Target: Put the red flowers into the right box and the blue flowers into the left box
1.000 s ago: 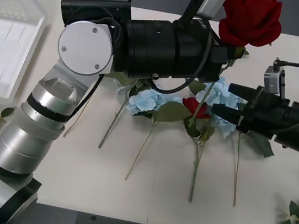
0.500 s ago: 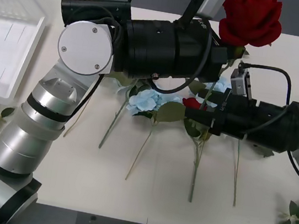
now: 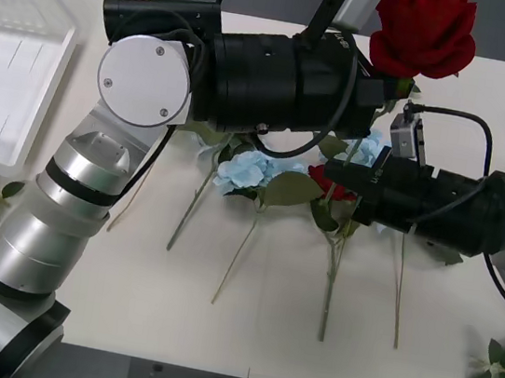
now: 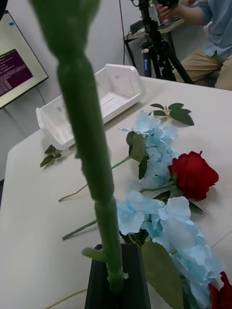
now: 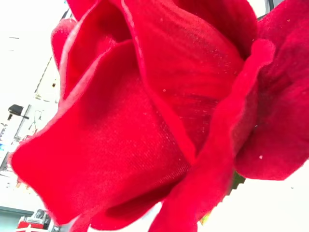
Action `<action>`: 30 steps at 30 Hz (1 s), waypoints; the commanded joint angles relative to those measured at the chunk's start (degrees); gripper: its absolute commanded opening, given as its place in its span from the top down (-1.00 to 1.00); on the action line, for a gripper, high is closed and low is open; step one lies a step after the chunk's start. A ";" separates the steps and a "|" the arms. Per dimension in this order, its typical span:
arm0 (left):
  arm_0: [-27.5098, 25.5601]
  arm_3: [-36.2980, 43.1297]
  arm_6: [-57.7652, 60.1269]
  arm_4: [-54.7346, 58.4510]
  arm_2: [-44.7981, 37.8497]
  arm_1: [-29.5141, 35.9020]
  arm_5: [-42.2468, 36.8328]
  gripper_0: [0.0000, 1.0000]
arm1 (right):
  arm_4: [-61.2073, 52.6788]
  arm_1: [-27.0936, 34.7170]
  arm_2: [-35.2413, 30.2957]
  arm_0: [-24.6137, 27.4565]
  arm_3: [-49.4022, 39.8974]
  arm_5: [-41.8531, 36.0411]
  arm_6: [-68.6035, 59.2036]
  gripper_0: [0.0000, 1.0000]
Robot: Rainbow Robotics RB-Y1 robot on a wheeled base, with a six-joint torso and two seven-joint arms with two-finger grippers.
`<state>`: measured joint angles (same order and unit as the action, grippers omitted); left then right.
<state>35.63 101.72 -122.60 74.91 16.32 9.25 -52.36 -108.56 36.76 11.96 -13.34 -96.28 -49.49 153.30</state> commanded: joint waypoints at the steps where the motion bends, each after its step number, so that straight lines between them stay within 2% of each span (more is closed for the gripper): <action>1: -0.47 0.85 -2.12 0.50 0.11 -0.98 0.42 1.00 | -0.08 -0.90 -0.09 -1.78 -0.75 0.80 1.70 1.00; 5: -0.47 0.85 -2.12 0.50 0.11 -0.98 0.42 1.00 | 0.01 -0.64 -0.09 -2.13 -0.57 1.51 1.70 1.00; 6: -0.47 0.85 -2.12 0.50 0.11 -0.98 0.42 0.17 | 0.01 -0.64 -0.09 -2.30 -0.40 1.51 1.70 1.00; 7: -0.47 0.85 -2.12 0.50 0.11 -0.98 0.42 -0.50 | 0.01 -0.64 -0.09 -2.48 -0.40 1.51 1.70 1.00; 8: -0.47 0.85 -2.12 0.50 0.11 -0.98 0.42 -1.00 | -0.08 -0.64 -0.09 -2.74 -0.13 1.51 1.70 1.00; 22: -0.47 0.85 -2.12 0.50 0.11 -0.98 0.42 -1.00 | 0.89 0.59 -0.09 -4.85 2.77 0.54 1.70 1.00; 30: -0.47 0.85 -2.12 0.50 0.11 -0.98 0.42 -1.00 | 1.94 9.12 -0.09 -4.85 7.07 -3.42 1.70 1.00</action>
<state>35.63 101.72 -122.60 74.97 16.32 9.25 -52.33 -106.80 40.81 11.97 -16.72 -90.06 -51.31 153.30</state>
